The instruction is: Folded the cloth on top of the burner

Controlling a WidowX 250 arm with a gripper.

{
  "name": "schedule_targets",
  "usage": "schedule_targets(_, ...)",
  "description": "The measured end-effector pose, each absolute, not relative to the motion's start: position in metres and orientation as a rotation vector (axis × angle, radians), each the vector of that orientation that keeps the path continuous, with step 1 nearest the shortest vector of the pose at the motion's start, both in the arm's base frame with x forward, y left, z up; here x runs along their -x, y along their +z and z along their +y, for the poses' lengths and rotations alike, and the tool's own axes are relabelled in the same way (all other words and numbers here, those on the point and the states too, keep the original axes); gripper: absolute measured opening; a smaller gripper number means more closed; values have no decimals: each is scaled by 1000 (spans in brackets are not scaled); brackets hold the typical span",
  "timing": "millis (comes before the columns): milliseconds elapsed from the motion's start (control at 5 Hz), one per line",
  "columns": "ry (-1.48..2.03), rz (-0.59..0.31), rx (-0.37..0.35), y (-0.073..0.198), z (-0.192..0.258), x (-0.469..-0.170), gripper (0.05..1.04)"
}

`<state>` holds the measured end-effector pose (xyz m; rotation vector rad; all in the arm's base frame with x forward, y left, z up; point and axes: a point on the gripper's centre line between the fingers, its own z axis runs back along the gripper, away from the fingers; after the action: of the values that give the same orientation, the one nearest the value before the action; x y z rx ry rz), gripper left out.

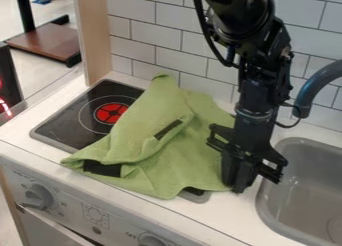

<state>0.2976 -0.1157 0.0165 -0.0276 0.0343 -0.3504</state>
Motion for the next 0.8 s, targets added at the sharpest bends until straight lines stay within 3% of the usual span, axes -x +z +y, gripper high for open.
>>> schedule_targets(200, -361, 36, 30, 16, -116, -297, 48)
schedule_targets(800, -380, 22, 41, 29, -116, -297, 47)
